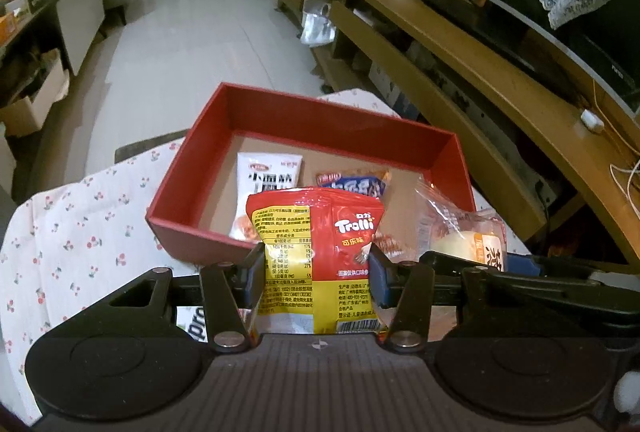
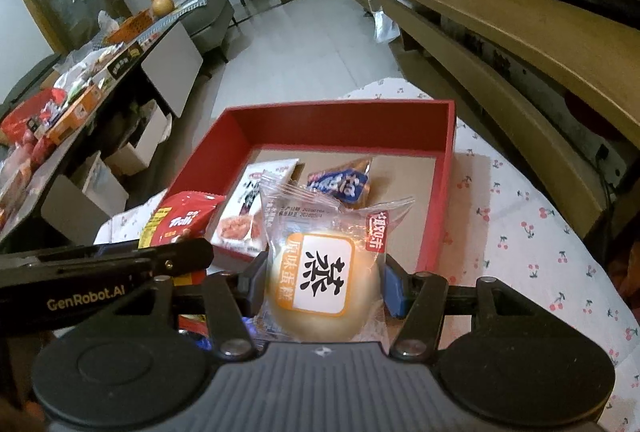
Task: Organize snacks
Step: 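Carry the Trolli bag and bun pack over the red box with both grippers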
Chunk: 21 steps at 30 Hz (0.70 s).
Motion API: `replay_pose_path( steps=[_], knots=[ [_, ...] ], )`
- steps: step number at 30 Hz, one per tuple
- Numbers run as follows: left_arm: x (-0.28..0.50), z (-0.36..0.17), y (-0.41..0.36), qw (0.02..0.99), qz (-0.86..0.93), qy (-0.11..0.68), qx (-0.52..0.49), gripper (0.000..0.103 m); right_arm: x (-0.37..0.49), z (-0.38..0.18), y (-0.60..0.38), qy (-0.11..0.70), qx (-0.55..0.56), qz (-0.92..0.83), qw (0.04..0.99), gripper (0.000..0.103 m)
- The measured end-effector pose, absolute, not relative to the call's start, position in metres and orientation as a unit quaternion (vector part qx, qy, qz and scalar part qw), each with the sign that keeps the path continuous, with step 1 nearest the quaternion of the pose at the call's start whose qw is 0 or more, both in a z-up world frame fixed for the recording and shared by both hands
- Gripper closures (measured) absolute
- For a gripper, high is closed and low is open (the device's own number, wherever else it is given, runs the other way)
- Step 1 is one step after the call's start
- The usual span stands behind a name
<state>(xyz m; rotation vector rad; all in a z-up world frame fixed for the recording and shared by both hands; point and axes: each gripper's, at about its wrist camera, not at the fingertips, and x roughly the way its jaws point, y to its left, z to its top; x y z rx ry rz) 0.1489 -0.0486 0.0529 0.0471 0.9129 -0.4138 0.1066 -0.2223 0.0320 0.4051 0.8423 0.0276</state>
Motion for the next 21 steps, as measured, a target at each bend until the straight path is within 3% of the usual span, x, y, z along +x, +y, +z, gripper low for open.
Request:
replay_pose_path(
  steps=[21],
  knots=[
    [0.183,0.055,-0.061,0.886,-0.190,0.423,0.014,0.046,0.150,0.031,-0.231,0.394,0.210,-0.007,0.895,0.040]
  ],
)
